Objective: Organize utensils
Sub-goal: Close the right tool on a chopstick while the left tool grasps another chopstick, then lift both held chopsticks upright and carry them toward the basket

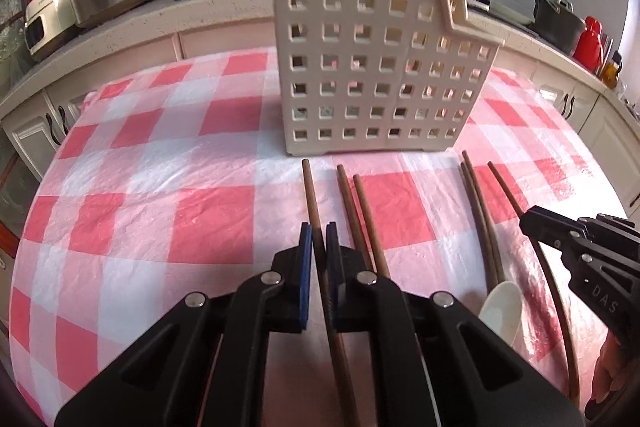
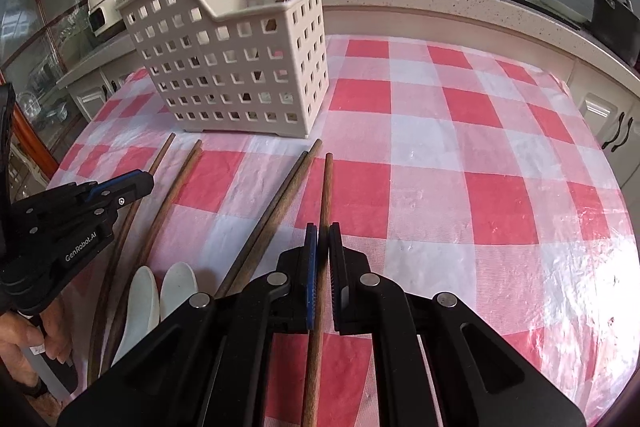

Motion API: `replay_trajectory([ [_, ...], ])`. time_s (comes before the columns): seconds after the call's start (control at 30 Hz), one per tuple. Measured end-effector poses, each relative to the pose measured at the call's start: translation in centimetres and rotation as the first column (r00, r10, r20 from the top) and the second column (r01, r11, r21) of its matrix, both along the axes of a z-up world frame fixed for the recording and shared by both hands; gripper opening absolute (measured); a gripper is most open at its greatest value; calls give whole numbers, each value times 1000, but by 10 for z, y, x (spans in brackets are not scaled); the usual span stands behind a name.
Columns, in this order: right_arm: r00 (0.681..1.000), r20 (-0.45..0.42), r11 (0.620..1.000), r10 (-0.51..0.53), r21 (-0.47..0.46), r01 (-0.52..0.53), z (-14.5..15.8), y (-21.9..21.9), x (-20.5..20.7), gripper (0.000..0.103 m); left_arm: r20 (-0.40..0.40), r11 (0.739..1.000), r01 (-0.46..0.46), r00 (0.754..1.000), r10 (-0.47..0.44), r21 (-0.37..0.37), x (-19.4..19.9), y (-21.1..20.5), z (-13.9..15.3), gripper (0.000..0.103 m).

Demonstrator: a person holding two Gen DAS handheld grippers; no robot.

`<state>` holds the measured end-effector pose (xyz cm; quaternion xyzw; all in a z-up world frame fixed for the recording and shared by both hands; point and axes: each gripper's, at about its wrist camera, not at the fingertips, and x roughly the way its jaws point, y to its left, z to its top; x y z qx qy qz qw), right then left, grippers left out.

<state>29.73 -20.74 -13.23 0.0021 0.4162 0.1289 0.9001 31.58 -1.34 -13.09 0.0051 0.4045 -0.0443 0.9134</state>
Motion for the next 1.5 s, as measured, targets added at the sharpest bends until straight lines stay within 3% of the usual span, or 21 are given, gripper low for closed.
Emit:
replay_trajectory([
  [0.3,992,127,998,-21,68,13,36,-10,-26,6,179,999,-45,983,49,-27,-38,7,37,7],
  [0.53,979,203,996,-35,92,16,61,-13,-46,6,312,997,-53,948,66,-49,-75,17,70,7],
  [0.93,943,332,994,-28,106,-8,107,-10,-85,6,456,997,-59,887,72,-43,-123,19,112,6],
  [1.27,920,390,993,-35,114,-11,126,-10,-102,6,514,997,-66,854,75,-35,-142,18,130,6],
  [1.5,900,435,992,-35,121,-19,134,-9,-110,6,570,997,-79,818,79,-24,-153,18,141,6],
])
